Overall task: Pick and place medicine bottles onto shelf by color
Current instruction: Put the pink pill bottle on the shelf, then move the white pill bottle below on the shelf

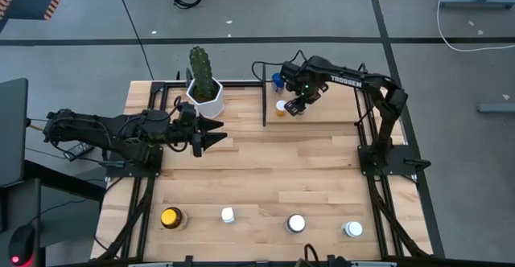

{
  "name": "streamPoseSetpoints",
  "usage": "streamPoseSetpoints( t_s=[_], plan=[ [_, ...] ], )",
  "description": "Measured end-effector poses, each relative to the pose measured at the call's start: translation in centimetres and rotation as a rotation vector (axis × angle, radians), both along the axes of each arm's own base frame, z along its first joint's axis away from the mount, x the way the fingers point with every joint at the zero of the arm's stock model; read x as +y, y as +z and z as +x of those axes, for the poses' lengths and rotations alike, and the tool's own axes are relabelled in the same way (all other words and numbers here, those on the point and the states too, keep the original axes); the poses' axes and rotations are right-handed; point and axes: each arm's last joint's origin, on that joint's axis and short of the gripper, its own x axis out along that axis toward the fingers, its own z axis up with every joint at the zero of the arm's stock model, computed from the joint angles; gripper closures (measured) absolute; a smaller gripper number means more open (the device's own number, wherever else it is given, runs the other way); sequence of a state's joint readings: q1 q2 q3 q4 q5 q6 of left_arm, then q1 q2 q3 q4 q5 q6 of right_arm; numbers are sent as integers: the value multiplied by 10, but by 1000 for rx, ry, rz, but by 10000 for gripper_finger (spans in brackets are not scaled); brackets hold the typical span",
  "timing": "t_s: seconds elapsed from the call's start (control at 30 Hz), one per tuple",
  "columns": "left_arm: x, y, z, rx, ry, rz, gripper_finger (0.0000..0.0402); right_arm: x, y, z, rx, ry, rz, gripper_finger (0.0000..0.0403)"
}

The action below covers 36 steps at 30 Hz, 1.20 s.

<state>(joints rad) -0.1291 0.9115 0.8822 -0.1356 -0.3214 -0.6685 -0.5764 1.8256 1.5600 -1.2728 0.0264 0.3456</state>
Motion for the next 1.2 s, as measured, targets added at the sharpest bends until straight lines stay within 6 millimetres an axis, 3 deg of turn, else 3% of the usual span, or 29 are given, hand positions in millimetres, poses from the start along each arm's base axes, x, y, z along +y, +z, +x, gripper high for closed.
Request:
streamPoseSetpoints(
  t_s=[0.63,1.2],
  plan=[
    [0,0,0,0,0,-1,104,-6,0,0,-43,-69,3,208],
    [0,0,0,0,-1,-2,104,-5,0,-3,-20,-91,22,150]
  ],
)
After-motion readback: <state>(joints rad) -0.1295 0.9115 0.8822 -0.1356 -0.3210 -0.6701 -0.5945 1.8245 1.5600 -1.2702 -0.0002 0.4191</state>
